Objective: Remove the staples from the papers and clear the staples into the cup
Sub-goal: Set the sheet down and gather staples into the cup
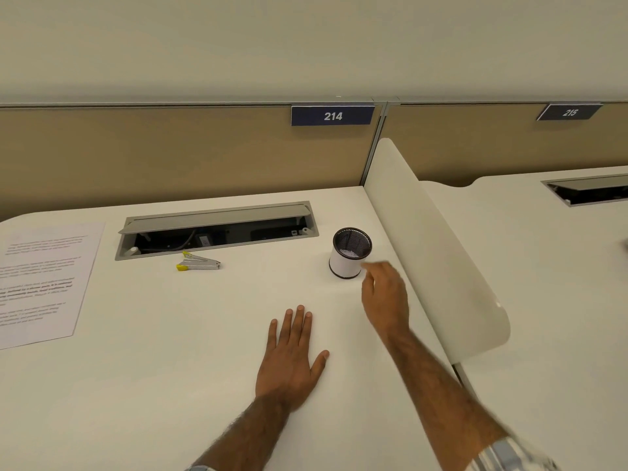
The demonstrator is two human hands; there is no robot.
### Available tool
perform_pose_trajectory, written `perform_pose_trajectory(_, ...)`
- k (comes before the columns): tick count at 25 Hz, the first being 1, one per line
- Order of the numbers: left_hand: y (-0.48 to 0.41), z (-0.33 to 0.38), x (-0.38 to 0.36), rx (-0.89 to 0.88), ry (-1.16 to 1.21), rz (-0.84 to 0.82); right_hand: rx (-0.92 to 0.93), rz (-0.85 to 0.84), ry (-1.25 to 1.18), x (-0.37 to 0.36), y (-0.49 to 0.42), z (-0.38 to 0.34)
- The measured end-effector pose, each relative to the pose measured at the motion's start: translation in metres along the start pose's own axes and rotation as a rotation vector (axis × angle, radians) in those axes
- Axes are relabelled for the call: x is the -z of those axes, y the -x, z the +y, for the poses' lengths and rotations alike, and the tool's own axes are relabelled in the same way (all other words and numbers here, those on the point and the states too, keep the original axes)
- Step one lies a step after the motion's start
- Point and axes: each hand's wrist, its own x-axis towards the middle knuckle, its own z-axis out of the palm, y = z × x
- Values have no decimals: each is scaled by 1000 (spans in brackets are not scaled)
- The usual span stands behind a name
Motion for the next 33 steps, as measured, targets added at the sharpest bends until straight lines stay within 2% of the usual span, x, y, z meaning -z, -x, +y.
perform_pose_trajectory(5, -1, 0, -1, 0, -16, -2, -40, -277, 373, -23, 94, 33)
perform_pose_trajectory(10, -1, -1, -2, 5, -27, -14, 145, -392, 486, -32, 129, 23)
perform_pose_trajectory(19, -2, 0, -4, 15, -38, 1, -15, -470, 543, -43, 80, 31)
perform_pose_trajectory(26, -2, 1, -2, 8, -38, 4, -87, -496, 496, -35, 88, 37)
perform_pose_trajectory(33, -1, -1, -3, 0, -29, 4, -254, -387, 462, -31, 93, 36)
